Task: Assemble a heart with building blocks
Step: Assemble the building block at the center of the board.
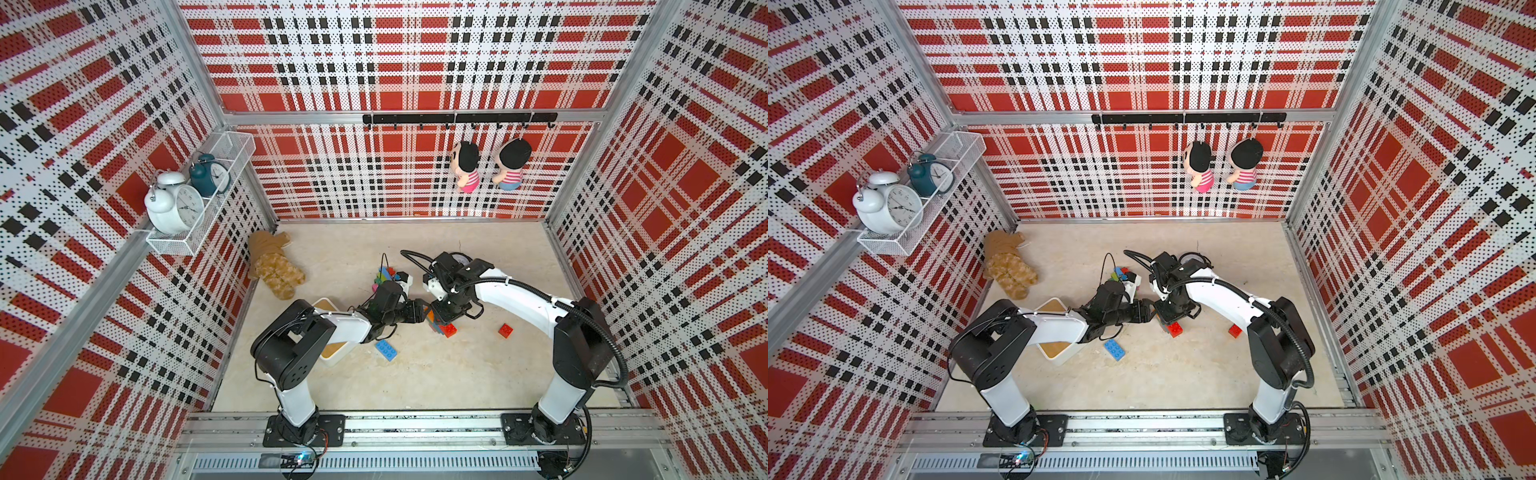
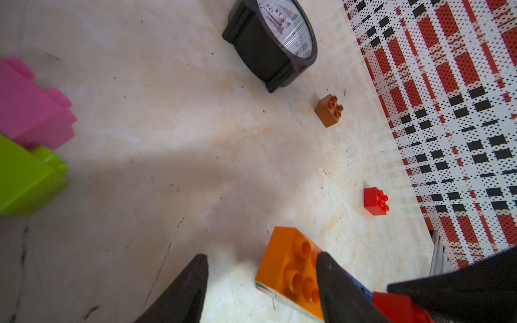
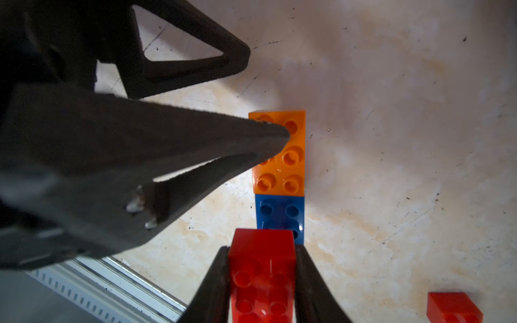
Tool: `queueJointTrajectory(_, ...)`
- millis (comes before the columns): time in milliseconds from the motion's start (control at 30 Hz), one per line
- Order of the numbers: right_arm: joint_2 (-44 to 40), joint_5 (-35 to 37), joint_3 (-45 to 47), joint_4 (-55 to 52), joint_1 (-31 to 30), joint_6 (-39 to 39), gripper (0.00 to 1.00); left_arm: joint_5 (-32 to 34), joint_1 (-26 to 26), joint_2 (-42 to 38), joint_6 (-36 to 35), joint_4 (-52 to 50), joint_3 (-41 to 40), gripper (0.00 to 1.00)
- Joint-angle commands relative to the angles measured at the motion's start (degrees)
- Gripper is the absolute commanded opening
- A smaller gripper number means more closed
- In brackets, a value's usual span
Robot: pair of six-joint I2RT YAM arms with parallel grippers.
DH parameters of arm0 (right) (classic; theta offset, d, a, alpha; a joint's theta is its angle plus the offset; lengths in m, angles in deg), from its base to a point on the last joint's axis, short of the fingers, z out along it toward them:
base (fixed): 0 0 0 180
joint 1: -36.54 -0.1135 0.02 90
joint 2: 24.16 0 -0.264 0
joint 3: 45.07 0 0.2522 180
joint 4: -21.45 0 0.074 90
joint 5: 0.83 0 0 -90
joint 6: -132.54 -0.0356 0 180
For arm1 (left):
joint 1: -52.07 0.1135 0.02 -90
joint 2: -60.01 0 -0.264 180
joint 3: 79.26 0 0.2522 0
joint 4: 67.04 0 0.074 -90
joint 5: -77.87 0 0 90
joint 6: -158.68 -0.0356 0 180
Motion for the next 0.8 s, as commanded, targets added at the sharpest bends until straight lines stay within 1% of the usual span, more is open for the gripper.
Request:
queueJointTrajectory(0,0.79,1.66,-1.37,-0.98,-0.42,-0.31,0.0,-0.64,-0.37,0.46,0.23,1.88,-0.59,0.63)
queueJointTrajectory(267,1.32,3.18,-1.08,-1.23,-0.48,-0.11,0.0,-0.55,-0.74,1.12,0.48,2.5,-1.25,0.6)
queueJointTrajectory(533,2.28,2.1,-1.05,-0.53,-0.48,-0.13,0.0,-0.2,-1.01,0.83,0.59,2.59,-2.0,0.57)
queueJointTrajectory(767,2.65,3.2,-0.24,0.48,-0.5,-0.22,0.0,-0.03,-1.01,1.07,0.64,2.84,-2.7,0.56)
